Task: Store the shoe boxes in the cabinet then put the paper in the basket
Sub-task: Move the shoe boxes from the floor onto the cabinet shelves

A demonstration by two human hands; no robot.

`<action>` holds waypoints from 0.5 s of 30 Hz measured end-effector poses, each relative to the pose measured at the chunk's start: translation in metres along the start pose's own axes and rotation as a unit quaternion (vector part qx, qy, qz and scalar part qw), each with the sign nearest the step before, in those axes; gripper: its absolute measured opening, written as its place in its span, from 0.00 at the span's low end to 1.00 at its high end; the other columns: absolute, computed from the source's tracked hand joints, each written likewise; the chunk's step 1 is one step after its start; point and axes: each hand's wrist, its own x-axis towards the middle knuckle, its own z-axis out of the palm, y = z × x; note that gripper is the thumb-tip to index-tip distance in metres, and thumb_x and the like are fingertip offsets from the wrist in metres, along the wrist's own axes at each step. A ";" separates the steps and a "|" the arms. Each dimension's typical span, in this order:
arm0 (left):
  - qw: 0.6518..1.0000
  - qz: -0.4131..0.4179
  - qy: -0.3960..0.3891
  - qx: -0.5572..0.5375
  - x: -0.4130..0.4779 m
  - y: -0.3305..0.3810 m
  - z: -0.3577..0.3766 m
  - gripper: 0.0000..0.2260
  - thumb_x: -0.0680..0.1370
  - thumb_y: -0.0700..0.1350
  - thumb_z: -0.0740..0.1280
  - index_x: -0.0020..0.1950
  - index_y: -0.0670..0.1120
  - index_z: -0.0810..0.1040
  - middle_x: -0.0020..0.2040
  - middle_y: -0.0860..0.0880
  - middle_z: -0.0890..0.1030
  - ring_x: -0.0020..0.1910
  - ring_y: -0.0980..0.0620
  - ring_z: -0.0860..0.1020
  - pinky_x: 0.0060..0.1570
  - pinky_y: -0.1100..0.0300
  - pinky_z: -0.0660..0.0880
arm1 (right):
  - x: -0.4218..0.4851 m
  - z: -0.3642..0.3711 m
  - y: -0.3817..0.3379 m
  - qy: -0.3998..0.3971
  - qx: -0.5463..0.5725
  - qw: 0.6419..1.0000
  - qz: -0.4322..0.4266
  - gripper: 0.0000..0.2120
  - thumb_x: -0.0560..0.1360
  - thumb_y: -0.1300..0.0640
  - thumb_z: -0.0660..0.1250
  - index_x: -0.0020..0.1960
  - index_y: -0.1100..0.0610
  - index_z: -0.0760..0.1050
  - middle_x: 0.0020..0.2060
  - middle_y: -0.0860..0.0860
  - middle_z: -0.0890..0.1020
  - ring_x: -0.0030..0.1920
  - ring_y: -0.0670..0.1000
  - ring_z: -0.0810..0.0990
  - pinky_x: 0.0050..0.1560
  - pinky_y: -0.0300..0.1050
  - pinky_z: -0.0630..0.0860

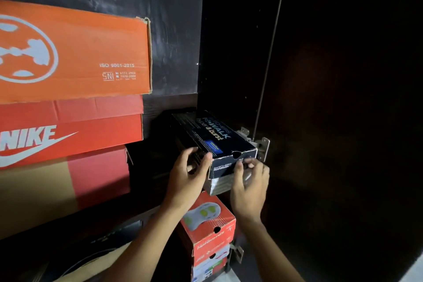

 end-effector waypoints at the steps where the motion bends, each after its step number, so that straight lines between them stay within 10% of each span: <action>1: 1.000 -0.006 0.004 -0.002 0.007 -0.003 0.001 0.16 0.76 0.56 0.68 0.62 0.52 0.75 0.61 0.54 0.78 0.59 0.54 0.78 0.45 0.72 0.71 | 0.003 0.005 0.001 -0.017 0.002 1.000 0.006 0.09 0.79 0.44 0.63 0.57 0.46 0.71 0.55 0.44 0.70 0.59 0.46 0.73 0.58 0.49 0.74; 8: 0.998 -0.048 0.004 -0.030 0.033 0.005 0.009 0.09 0.78 0.52 0.68 0.56 0.52 0.77 0.52 0.57 0.79 0.51 0.67 0.78 0.47 0.72 0.71 | 0.026 0.025 -0.002 -0.130 -0.025 0.991 0.002 0.16 0.79 0.47 0.65 0.66 0.46 0.69 0.60 0.44 0.69 0.62 0.45 0.72 0.61 0.45 0.72; 15: 0.996 -0.073 -0.011 0.039 0.033 0.017 0.011 0.28 0.79 0.56 0.65 0.75 0.43 0.67 0.72 0.41 0.71 0.71 0.47 0.69 0.67 0.56 0.67 | 0.042 -0.002 -0.001 -0.227 -0.030 0.973 0.014 0.22 0.79 0.48 0.66 0.72 0.46 0.69 0.65 0.42 0.71 0.65 0.46 0.74 0.65 0.49 0.74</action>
